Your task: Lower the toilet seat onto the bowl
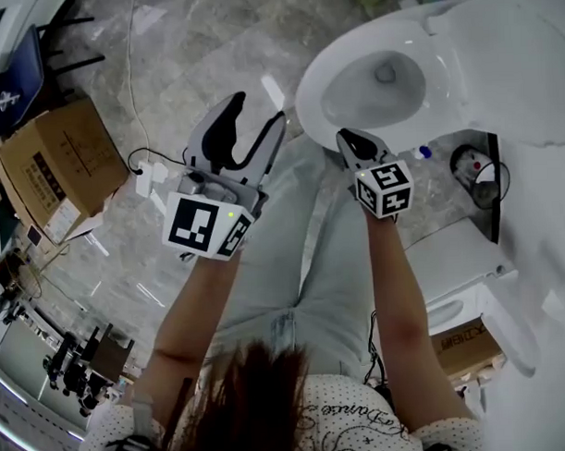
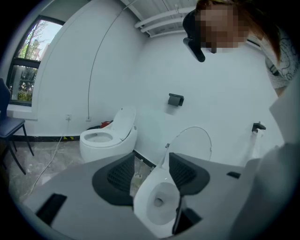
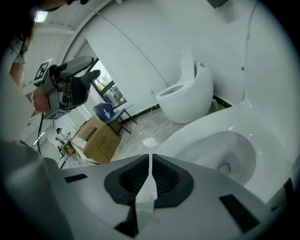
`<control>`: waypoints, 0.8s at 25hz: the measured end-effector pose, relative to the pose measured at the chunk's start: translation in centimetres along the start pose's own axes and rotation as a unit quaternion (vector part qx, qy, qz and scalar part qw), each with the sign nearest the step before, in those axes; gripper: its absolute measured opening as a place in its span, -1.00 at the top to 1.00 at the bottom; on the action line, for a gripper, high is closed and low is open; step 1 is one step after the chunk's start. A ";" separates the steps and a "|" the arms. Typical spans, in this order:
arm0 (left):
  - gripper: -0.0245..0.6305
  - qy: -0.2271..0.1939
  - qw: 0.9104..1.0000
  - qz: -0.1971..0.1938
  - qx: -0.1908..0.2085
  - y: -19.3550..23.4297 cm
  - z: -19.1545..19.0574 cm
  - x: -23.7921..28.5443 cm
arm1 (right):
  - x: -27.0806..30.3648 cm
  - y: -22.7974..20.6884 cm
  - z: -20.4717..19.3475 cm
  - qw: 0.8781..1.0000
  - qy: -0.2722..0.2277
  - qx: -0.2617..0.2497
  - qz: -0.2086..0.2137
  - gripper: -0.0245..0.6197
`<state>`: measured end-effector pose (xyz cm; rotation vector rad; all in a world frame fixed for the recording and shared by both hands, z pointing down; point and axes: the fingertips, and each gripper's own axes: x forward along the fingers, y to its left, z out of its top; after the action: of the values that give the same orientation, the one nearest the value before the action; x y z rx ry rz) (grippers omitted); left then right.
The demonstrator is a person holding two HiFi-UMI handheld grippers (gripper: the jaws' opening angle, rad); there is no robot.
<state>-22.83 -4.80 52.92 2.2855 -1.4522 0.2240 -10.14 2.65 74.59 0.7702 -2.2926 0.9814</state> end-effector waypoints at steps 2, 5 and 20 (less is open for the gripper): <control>0.23 -0.007 1.000 -0.011 0.008 -0.8 2.0 0.0 | -2.4 -0.1 3.0 0.999 -0.034 0.000 -0.016 0.86; 0.28 -0.016 0.999 -0.027 0.014 -2.2 4.9 -0.1 | -6.3 0.4 7.3 0.996 -0.077 -0.005 -0.036 0.89; 0.34 -0.060 0.994 -0.079 0.050 -7.4 16.5 -0.5 | -22.7 5.7 25.9 0.959 -0.268 -0.047 -0.083 0.89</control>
<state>-17.93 -8.80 35.97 2.5197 -1.3350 0.1148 -4.30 -7.26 41.64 1.2895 -2.6393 0.6332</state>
